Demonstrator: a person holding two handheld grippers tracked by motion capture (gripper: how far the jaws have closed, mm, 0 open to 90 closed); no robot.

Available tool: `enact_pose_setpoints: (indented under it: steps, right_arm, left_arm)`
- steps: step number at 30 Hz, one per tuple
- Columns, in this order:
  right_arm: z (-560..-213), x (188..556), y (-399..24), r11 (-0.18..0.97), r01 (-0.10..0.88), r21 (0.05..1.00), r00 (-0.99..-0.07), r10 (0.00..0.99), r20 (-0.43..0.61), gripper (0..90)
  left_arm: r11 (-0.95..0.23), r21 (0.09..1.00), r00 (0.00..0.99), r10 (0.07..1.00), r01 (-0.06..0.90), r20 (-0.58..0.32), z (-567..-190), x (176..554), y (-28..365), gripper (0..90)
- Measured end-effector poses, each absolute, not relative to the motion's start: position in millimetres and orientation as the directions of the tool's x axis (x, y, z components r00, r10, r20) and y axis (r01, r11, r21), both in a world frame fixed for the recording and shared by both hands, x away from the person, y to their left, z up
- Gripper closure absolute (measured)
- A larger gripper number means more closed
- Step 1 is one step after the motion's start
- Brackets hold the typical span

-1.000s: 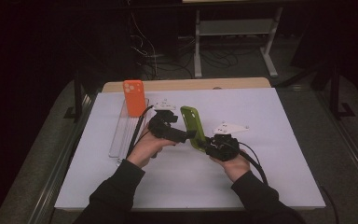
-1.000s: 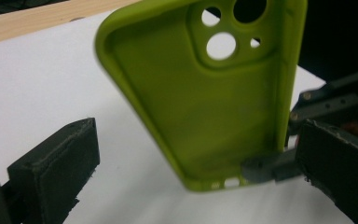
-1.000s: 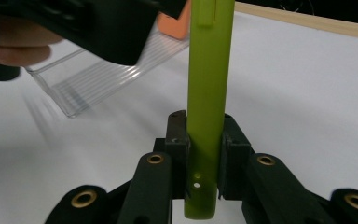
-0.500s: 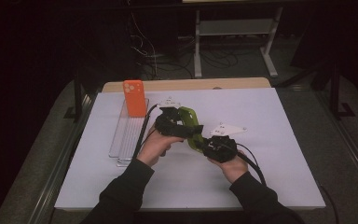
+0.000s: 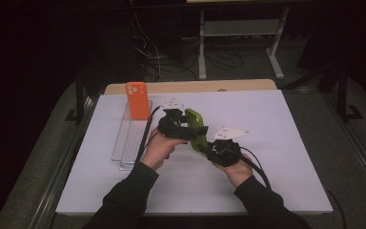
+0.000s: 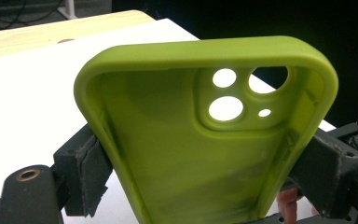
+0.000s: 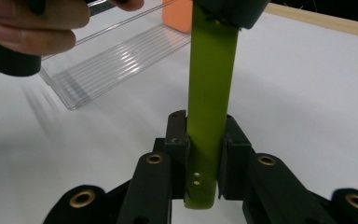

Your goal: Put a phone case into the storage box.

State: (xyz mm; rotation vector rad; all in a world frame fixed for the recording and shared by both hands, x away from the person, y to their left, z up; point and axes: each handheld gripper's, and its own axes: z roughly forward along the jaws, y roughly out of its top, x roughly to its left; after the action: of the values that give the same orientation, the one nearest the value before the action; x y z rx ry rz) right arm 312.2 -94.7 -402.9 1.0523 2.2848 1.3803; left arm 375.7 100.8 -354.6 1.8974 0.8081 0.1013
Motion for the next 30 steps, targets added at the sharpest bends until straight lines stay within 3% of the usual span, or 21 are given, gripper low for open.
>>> enact_pose_setpoints:
  steps: [1,7,15,22,30]
  right_arm:
    - [-402.6,312.0,-94.5,0.285,0.442,0.85,-0.701,0.701,0.13,73.3]
    - [-399.8,310.8,-100.9,0.294,0.453,0.841,-0.706,0.694,0.138,41.3]
    - [-401.8,308.5,-128.9,0.349,0.473,0.809,-0.716,0.688,0.122,13.5]
    - [-407.2,305.5,-153.4,0.366,0.498,0.786,-0.708,0.696,0.125,0.4]
    - [-413.0,297.1,-172.2,0.392,0.492,0.777,-0.714,0.692,0.103,0.0]
  left_arm:
    - [-0.254,0.837,0.775,0.568,0.484,-0.276,-354.0,375.5,101.3,15.4]
    - [-0.268,0.843,0.783,0.57,0.466,-0.251,-346.7,375.4,104.4,15.5]
    - [-0.303,0.837,0.784,0.583,0.455,-0.215,-333.0,377.7,114.0,15.5]
    - [-0.328,0.837,0.783,0.597,0.438,-0.176,-318.0,381.4,123.3,15.5]
    - [-0.339,0.839,0.771,0.621,0.425,-0.14,-299.1,385.3,138.1,15.5]
